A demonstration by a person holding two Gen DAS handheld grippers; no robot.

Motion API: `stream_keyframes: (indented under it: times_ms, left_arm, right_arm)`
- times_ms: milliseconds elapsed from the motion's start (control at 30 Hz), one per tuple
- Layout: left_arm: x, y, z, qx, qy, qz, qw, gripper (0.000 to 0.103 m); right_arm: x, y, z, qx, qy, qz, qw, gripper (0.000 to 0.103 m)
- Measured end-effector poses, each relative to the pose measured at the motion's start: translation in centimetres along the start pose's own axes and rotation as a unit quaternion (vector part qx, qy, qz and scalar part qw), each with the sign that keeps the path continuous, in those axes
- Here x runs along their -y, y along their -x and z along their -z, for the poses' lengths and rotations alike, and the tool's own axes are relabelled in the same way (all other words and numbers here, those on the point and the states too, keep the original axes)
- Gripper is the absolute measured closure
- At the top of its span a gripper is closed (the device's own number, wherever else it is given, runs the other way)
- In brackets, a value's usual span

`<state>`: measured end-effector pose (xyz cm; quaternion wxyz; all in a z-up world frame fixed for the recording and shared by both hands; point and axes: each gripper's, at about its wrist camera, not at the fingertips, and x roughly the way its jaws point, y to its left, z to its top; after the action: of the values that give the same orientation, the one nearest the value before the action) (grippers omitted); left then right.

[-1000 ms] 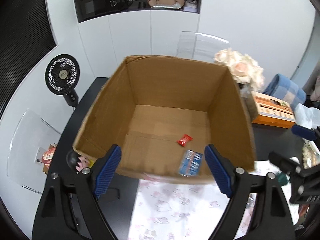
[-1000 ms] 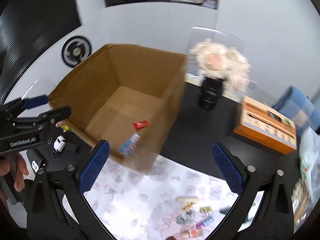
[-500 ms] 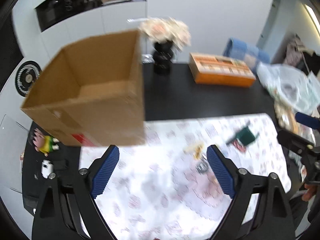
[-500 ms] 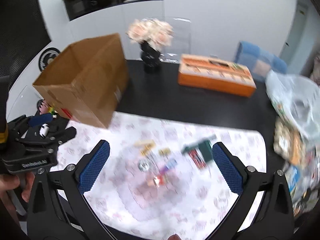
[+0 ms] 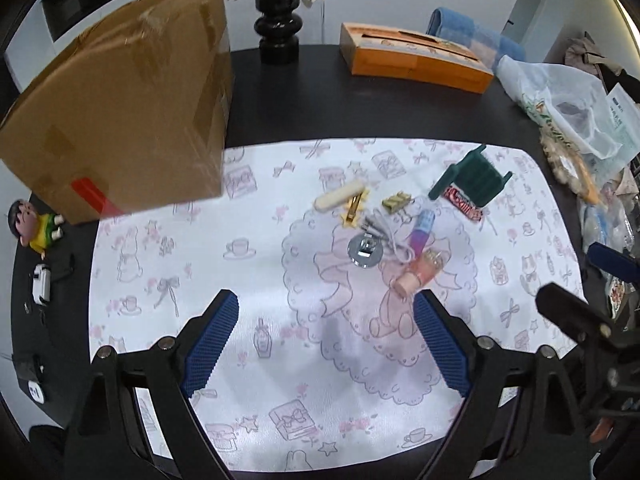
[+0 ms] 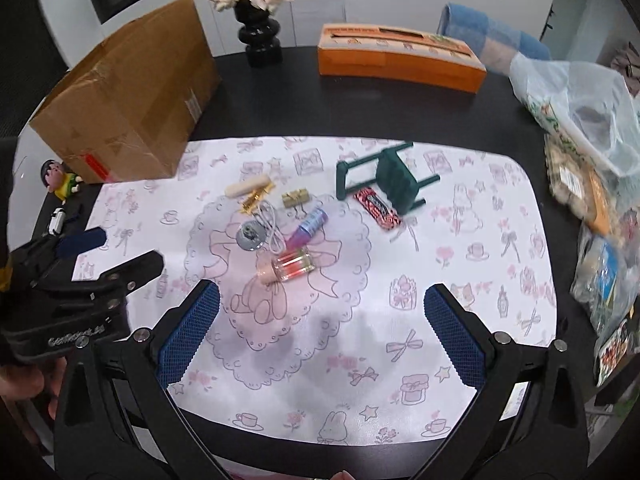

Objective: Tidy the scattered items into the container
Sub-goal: 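Move both open tools back over the table mat, then grasp the pink-and-blue tube with the right tool while the left tool grasps the silver disc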

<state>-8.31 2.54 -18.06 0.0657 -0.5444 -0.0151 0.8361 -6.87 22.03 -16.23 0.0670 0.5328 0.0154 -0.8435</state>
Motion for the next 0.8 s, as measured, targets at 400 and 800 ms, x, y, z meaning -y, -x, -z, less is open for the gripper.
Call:
stream_keyframes:
  times_ms: [400, 800]
  left_arm:
    - [-1.7, -1.1, 1.4, -0.009, 0.009, -0.004, 0.9999, 0.015]
    - [-3.0, -4.4, 1.4, -0.022, 0.018, -0.008, 0.9996, 0.015]
  right_arm:
    - [-1.1, -3.8, 0.4, -0.023, 0.019, 0.002, 1.000, 0.000]
    - [-2.3, -11.7, 0.1, -0.065, 0.041, 0.000, 0.997, 0.000]
